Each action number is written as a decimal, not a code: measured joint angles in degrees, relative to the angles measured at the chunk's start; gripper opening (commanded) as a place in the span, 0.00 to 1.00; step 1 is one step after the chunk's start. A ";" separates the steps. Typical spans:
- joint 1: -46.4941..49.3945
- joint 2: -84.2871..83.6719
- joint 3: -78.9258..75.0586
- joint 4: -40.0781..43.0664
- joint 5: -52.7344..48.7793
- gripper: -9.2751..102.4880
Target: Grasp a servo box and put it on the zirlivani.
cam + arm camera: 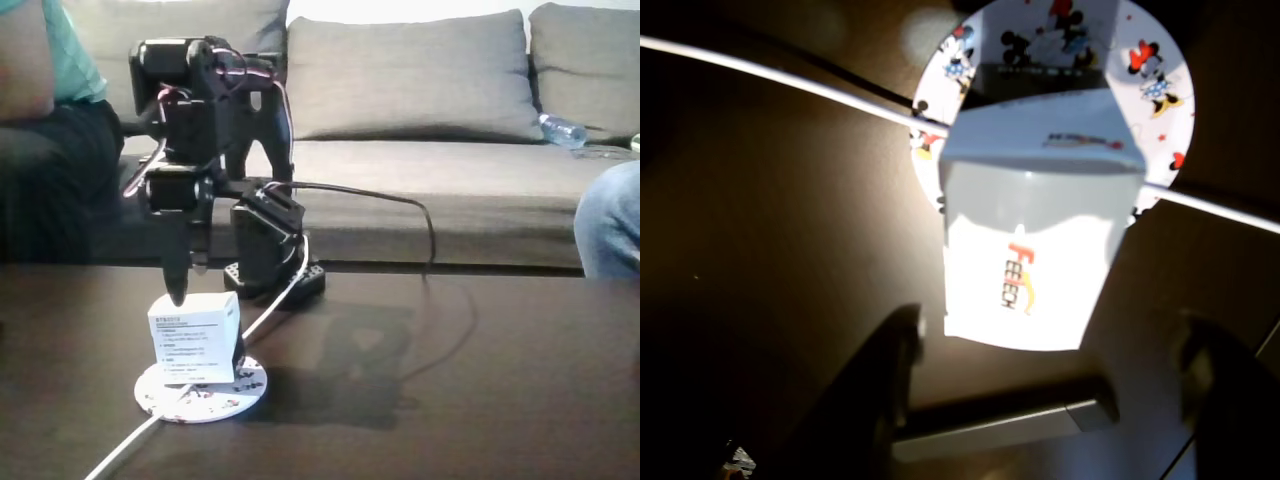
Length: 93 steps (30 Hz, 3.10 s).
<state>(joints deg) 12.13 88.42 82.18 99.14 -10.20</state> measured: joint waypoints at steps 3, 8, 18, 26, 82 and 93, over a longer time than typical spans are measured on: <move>0.00 2.64 0.00 0.00 0.00 0.35; -2.37 13.01 0.00 0.35 0.00 0.27; -17.84 34.72 26.98 -4.75 0.97 0.08; -19.60 56.07 63.11 -30.76 4.92 0.08; -9.32 103.71 87.98 -24.79 8.61 0.08; -9.32 103.71 87.98 -24.79 8.61 0.08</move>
<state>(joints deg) 2.81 192.13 170.16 74.36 -1.58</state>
